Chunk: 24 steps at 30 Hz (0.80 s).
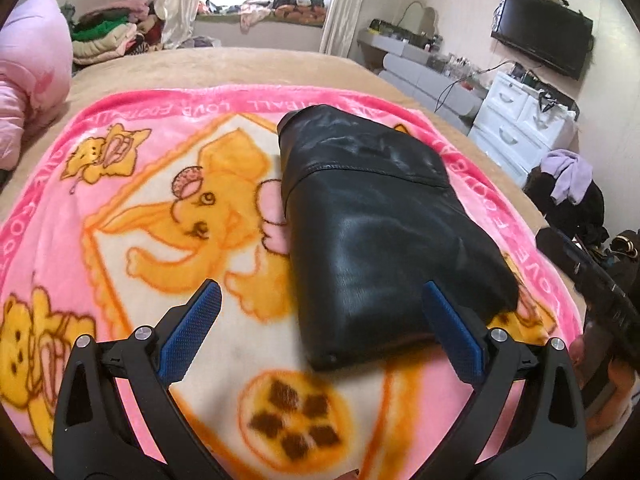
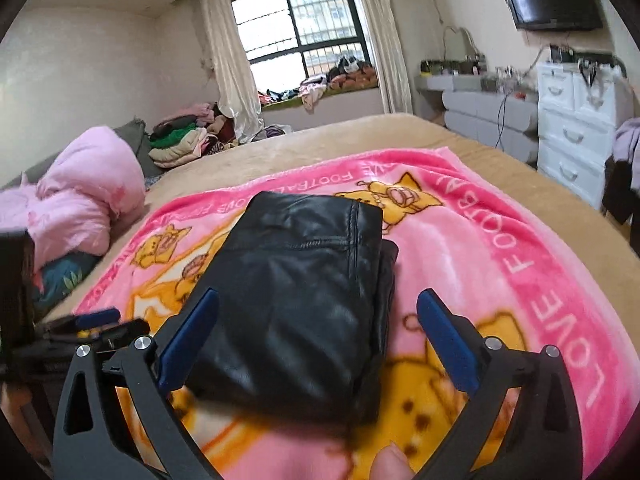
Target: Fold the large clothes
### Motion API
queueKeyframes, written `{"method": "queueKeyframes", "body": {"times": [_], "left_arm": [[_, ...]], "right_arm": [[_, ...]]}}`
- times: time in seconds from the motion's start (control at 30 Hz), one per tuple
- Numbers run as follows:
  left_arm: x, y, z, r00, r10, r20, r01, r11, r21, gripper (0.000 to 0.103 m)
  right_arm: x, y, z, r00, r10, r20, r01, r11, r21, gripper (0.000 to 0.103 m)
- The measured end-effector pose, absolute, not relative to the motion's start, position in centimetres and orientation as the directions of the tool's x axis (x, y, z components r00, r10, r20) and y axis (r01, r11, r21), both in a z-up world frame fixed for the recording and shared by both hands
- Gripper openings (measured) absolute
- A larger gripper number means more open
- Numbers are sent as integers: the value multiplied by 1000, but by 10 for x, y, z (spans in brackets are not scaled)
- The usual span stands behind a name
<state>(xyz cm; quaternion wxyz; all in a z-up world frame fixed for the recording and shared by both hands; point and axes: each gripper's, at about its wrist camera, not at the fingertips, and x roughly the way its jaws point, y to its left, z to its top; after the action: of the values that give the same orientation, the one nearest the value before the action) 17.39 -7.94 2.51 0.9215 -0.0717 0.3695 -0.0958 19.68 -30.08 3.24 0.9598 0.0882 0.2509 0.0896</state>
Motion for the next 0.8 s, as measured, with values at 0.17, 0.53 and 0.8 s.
{"method": "queueKeyframes", "body": {"times": [0.17, 0.53, 0.8], "left_arm": [[147, -75, 24, 728, -224, -648, 116, 972, -206, 94], [109, -64, 5, 706, -205, -678, 86, 975, -206, 94], [99, -62, 8, 710, -190, -678, 79, 978, -191, 94]], "right_arm": [[149, -285, 35, 906, 148, -396, -112, 987, 113, 98], [99, -265, 3, 866, 74, -494, -67, 997, 32, 99], [91, -262, 2, 856, 63, -513, -51, 998, 37, 99]]}}
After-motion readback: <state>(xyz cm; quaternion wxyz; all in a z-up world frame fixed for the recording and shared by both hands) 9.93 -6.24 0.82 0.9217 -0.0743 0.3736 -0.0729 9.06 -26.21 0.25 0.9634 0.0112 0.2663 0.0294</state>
